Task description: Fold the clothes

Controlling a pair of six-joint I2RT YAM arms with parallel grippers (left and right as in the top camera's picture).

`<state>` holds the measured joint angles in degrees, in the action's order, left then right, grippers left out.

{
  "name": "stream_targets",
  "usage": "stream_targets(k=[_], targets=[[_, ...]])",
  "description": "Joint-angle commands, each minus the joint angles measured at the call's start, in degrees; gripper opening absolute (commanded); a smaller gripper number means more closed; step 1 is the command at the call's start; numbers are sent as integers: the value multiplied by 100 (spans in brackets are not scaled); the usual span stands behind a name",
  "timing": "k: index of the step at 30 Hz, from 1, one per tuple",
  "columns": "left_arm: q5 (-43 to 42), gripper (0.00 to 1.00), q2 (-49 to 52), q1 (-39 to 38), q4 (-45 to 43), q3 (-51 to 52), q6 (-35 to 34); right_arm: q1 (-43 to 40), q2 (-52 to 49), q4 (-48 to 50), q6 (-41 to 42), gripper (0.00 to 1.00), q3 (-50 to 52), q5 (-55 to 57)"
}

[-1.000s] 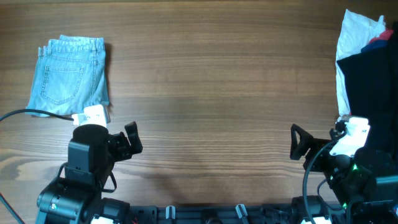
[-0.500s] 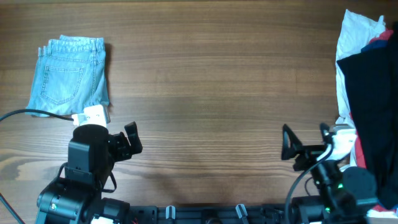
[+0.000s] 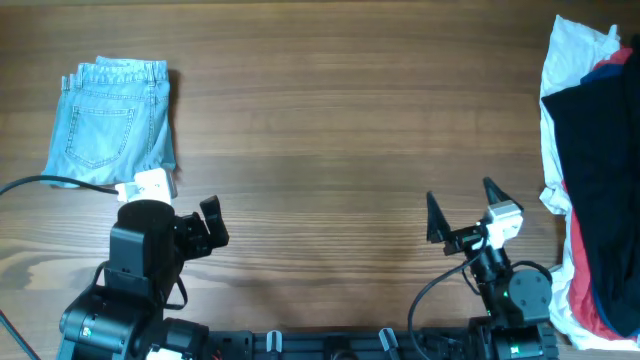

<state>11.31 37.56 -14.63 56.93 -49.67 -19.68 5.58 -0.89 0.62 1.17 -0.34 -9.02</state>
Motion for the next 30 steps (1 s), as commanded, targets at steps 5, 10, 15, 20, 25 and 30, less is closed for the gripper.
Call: stream_targets(k=[5, 10, 15, 20, 25, 30], targets=[[74, 100, 7, -26, -13, 37, -72, 24, 63, 17, -83, 99, 4, -138], [74, 100, 7, -26, -13, 37, -72, 24, 61, 17, -85, 100, 4, -138], [74, 100, 7, -26, -13, 37, -72, 24, 61, 20, -85, 100, 4, -138], [74, 100, 7, -26, -13, 37, -72, 24, 61, 17, -85, 100, 4, -138], [74, 100, 7, -26, -13, 37, -72, 24, 61, 17, -85, 99, 4, -138], [76, 100, -284, -20, 11, 79, -72, 24, 61, 17, -85, 100, 4, -138]])
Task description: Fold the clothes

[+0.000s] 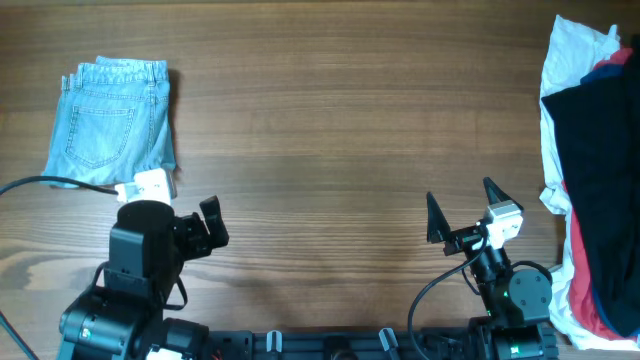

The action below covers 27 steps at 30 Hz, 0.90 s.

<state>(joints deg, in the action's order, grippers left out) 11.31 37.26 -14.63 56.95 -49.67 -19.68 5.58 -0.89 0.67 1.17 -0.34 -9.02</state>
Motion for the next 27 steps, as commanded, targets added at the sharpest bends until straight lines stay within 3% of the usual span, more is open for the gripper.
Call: stream_targets(k=[1, 9, 14, 17, 21, 23, 27], targets=[[74, 100, -350, -20, 13, 122, -72, 24, 61, 13, -85, 100, 4, -138], [26, 100, -1554, 420, -146, 907, -9, 24, 61, 13, -85, 100, 4, -138], [-586, 100, -2594, 826, -1687, 2461, -2, 24, 61, 13, -87, 100, 4, -138], [-1665, 100, -3158, 1021, -3716, 3738, 533, 24, 61, 13, -85, 100, 4, -138], [-1954, 100, -3379, 1150, -5427, 4572, 625, 24, 61, 13, -85, 100, 4, -138], [-1941, 100, -3453, 1182, -5858, 4848, 741, 24, 61, 13, -85, 100, 4, -138], [-1668, 100, -3709, 1176, -5302, 4935, 750, 24, 61, 15, -85, 100, 4, -138]])
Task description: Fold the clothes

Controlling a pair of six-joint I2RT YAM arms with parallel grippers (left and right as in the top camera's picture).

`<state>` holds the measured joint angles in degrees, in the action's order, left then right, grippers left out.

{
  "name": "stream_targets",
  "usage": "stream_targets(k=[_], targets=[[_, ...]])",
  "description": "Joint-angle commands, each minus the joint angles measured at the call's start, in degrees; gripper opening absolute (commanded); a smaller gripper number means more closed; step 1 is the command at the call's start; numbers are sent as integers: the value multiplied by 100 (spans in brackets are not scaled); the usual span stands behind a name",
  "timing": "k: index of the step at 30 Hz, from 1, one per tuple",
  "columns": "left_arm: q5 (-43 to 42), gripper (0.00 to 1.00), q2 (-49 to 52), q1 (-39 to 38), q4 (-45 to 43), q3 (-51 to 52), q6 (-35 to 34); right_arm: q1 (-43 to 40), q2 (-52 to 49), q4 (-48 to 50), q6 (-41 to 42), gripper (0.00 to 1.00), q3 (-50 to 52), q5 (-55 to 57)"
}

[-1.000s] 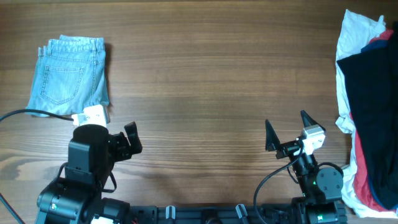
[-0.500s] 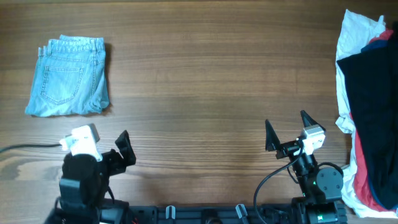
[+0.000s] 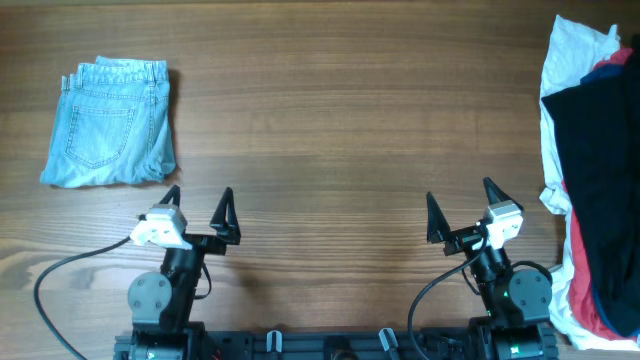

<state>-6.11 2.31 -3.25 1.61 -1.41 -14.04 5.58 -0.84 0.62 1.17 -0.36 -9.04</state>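
Note:
Folded light-blue denim shorts (image 3: 112,122) lie flat at the table's far left. A pile of unfolded clothes (image 3: 593,170), white, black and red, hangs at the right edge. My left gripper (image 3: 198,203) sits open near the front edge, below and right of the shorts, with nothing between its fingers. My right gripper (image 3: 461,208) is open near the front right, left of the pile, also holding nothing.
The wooden table (image 3: 340,110) stretches between the shorts and the pile. A black cable (image 3: 70,270) loops at the front left beside the left arm's base.
The left arm has drawn back from beside the shorts' lower right corner to a low pose at the front edge, its gripper open. The right arm and the clothes have not moved.
At both earlier moments the left arm stood raised by the folded shorts' lower right corner and the right gripper rested open at the front right. Now the left arm sits low at the front edge, mirroring the right, with the shorts folded at the far left.

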Motion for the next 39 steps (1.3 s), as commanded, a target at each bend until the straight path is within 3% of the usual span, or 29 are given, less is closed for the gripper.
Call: stream_targets(k=[1, 39], targets=[[146, 100, -214, 37, 243, 109, 186, 24, 57, 17, -85, 100, 7, -136], [168, 100, -214, -168, 247, 109, 184, 24, 57, 17, -85, 99, 7, -136]])
